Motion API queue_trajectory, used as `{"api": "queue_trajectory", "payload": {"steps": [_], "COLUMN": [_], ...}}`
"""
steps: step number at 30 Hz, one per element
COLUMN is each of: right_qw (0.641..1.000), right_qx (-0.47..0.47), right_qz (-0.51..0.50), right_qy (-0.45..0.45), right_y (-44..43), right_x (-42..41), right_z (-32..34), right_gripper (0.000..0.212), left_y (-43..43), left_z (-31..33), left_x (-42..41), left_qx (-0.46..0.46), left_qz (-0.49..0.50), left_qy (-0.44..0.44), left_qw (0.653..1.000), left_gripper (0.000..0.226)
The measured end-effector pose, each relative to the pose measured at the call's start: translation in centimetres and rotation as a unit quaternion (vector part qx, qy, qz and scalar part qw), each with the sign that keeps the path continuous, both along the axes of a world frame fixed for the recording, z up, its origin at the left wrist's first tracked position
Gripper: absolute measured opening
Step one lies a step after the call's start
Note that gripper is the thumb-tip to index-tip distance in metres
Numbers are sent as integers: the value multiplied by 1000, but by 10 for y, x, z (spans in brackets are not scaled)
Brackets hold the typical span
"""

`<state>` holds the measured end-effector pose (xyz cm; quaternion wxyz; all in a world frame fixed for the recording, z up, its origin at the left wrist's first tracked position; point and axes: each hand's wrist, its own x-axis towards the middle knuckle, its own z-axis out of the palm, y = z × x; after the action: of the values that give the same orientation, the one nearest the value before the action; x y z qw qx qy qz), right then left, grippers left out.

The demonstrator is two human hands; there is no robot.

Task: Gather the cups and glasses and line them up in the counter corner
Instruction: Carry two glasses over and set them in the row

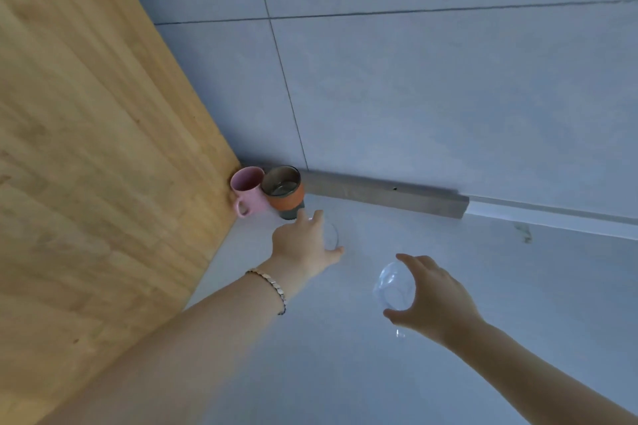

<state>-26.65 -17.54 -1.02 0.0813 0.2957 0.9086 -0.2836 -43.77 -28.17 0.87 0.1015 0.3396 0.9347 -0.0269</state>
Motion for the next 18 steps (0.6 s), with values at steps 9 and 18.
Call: {"api": "queue_trajectory", "payload": {"steps": [9, 18], "right_qw": [996, 989], "right_qx": [8, 11], "right_qz": [-85, -139], "right_qy": [-25, -48], "right_y": [4, 9], "right_x": [-72, -118], "right_z": [-18, -28], "right_gripper": [90, 90], "left_y": [62, 91], "left_z": [-37, -52], "left_x": [-88, -126], "left_qx": [-48, -52], "left_qz": [-105, -189], "left_qy": [3, 58], "left_qw": [993, 979], "left_gripper": [59, 58]}}
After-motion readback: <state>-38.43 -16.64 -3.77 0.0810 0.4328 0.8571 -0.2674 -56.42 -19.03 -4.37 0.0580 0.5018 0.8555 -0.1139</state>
